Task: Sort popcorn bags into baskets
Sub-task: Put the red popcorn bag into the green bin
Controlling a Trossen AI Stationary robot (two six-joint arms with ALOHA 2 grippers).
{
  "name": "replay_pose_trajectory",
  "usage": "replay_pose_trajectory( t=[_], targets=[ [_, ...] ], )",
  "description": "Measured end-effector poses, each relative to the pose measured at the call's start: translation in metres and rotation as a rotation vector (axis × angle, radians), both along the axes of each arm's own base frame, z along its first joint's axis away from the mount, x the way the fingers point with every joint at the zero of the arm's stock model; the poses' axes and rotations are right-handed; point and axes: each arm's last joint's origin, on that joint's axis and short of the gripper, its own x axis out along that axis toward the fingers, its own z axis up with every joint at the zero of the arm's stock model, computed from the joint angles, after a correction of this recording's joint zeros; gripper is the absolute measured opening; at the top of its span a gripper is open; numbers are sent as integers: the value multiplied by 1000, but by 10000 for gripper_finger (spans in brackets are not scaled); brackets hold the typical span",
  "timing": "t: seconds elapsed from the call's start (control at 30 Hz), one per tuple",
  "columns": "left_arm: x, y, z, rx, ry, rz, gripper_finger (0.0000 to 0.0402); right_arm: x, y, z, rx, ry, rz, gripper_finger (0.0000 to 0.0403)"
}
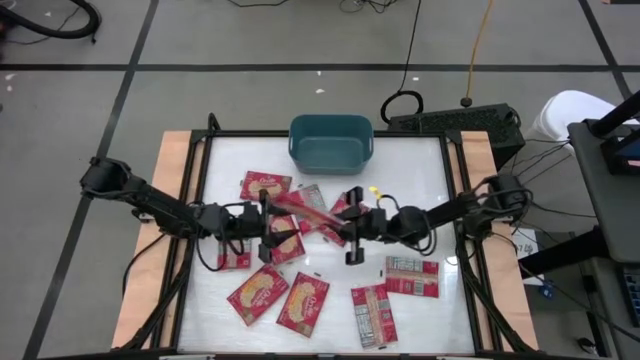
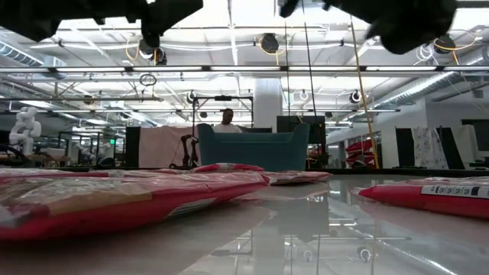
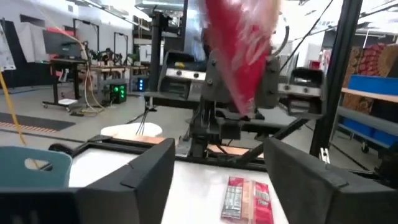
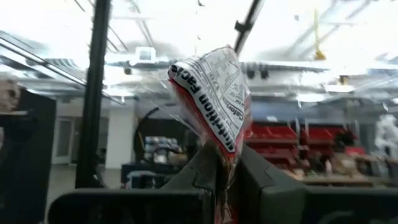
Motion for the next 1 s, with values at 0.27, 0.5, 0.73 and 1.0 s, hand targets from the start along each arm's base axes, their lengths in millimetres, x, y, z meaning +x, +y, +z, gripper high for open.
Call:
replay_pose_trajectory(
  t=[0.27, 0.5, 0.73, 1.0],
  targets=[
    [6, -6, 19, 95, -65, -73, 255, 26, 7, -1, -27, -39, 65, 18],
    [7, -9, 27, 132, -113, -156, 197, 28, 6, 1, -33, -43, 53, 18],
    [6, -8, 30, 173, -143, -143, 67, 29, 5, -1, -44, -17, 50, 18],
    [4, -6, 23, 167, -55, -80, 34, 21, 6, -9, 10, 71, -86, 52]
  ],
)
